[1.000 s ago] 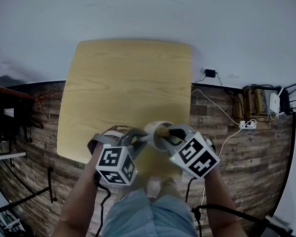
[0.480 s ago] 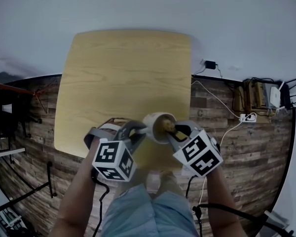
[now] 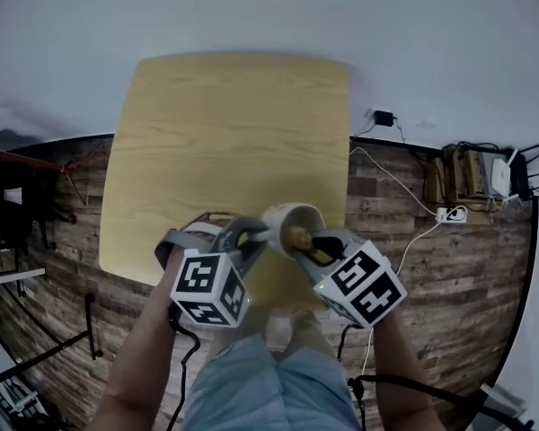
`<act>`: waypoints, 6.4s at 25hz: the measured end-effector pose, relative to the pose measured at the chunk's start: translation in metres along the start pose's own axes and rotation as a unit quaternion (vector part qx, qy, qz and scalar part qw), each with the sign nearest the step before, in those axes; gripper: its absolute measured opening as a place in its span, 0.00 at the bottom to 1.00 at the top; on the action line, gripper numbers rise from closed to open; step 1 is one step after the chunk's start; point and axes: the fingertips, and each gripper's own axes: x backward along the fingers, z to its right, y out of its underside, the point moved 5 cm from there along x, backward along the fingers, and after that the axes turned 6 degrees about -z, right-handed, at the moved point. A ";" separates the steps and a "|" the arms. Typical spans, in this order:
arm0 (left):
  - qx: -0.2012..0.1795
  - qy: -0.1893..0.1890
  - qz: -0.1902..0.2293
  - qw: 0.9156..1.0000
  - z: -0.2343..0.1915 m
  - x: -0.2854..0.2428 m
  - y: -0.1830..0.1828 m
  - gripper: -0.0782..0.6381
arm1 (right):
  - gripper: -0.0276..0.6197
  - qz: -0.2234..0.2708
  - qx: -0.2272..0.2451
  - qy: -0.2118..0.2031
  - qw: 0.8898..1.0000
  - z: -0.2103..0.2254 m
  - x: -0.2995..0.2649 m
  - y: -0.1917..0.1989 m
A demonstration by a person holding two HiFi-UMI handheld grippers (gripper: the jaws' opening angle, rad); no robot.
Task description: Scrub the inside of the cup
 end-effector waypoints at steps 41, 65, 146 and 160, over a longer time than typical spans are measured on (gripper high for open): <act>-0.039 -0.002 -0.014 0.999 0.001 -0.001 0.000 0.21 | 0.15 0.033 -0.049 -0.008 0.998 -0.004 -0.003 0.005; -0.063 -0.006 -0.023 0.998 0.003 -0.002 -0.003 0.21 | 0.15 0.042 -0.030 0.067 0.996 0.026 0.018 0.000; 0.439 -0.223 0.277 0.825 0.027 0.149 -0.008 0.14 | 0.16 0.280 0.040 0.065 0.957 -0.083 0.105 -0.062; 0.468 -0.424 0.262 0.730 0.027 0.204 -0.073 0.14 | 0.16 0.330 0.097 0.098 0.934 -0.085 0.141 -0.059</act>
